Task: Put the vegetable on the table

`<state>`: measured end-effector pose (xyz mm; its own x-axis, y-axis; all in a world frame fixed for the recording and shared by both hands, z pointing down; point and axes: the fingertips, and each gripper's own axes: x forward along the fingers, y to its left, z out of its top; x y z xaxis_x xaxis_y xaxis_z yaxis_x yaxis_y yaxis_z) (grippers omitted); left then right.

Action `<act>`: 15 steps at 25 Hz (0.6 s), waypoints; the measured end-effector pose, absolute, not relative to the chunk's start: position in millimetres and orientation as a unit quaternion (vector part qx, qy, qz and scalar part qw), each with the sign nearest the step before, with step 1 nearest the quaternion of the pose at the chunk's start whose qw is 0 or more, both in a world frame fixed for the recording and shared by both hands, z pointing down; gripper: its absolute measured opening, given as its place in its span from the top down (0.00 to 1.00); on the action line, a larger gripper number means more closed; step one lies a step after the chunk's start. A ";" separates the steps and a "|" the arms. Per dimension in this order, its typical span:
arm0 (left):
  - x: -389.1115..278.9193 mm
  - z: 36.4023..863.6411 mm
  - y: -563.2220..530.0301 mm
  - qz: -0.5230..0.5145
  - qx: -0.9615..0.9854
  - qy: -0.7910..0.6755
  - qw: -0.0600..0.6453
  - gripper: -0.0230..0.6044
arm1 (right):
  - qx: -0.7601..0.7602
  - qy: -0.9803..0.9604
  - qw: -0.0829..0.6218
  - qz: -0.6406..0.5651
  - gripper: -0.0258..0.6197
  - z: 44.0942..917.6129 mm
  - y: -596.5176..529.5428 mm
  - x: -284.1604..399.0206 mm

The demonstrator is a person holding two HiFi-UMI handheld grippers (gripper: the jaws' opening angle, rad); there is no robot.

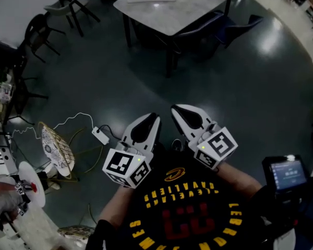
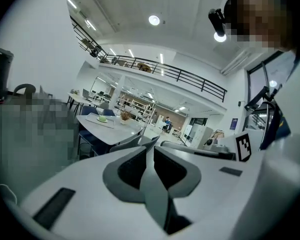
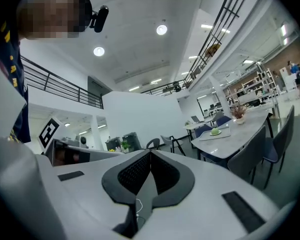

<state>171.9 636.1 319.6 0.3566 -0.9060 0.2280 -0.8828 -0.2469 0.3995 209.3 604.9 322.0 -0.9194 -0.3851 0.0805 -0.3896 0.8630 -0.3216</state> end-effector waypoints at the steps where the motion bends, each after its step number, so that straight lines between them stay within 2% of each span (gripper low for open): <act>1: 170.9 321.9 631.7 -0.023 0.789 -0.567 0.236 0.89 | 0.201 -0.964 0.007 0.171 0.95 323.7 599.9 209.0; 7: 154.9 335.2 587.4 -0.015 0.794 -0.558 0.241 0.89 | 0.212 -0.962 0.015 0.170 0.95 331.7 558.9 194.2; 15: 85.6 351.8 506.5 -0.033 0.804 -0.529 0.268 0.89 | 0.247 -0.952 0.040 0.177 0.95 350.9 481.3 134.3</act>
